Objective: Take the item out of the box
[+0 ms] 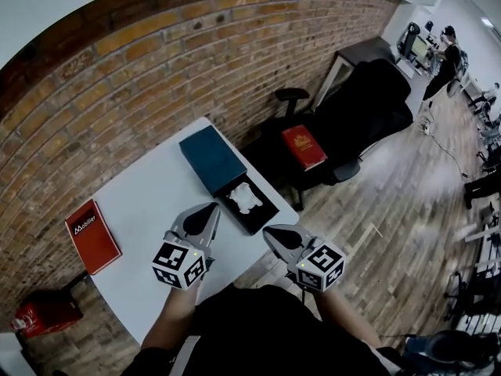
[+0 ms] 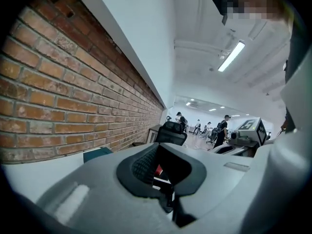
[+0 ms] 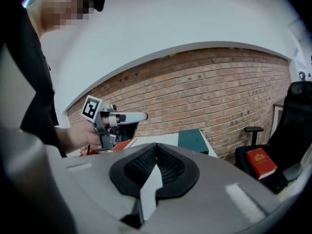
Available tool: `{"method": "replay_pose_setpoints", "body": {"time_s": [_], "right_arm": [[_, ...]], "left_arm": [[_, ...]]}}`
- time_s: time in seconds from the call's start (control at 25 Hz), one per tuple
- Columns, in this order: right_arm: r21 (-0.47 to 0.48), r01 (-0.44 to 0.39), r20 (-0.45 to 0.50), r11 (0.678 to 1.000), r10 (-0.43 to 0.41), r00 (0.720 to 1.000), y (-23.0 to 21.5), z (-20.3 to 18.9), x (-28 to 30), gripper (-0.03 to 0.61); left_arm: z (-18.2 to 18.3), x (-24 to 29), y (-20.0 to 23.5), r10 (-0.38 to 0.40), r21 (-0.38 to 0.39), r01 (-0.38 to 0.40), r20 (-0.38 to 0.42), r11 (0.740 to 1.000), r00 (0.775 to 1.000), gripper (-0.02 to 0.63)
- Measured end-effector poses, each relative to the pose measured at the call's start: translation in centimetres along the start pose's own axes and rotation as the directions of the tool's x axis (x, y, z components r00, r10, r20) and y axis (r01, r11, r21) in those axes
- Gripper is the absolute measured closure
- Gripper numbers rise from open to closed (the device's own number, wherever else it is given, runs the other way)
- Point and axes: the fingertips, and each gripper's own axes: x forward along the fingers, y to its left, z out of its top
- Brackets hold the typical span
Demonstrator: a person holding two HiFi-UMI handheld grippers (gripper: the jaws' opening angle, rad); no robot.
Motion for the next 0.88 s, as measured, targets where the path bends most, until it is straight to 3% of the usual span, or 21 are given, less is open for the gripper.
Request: {"method": "replay_pose_setpoints", "body": {"time_s": [0.36,0.6,0.88], "right_arm": [[-0.021,-0.204,-0.093,0.979,0.201,0.975,-2.9,-0.3,6.1,0.577],[-0.024,-0.356,-0.132,0.934,0.350,0.927,-6.4,0.1,5.4,0.577],[-0.004,-0.388,-0.159,0.922,0.382,0.910,-12.4,-0.5,2.4,0.577]], "left_arm": [[-0.8,4.9,3.7,0.095,-0.012,-0.095,-0.044,0.995,0.995,0.607],[0.7,8.4,3.2,0.212,-0.028,-0.213,-0.020,0.977,0.977,0.607],[0.7,11.8,0.4,0.283,-0.029,-0.283,-0.021,0.959,0.959,0.607]]}}
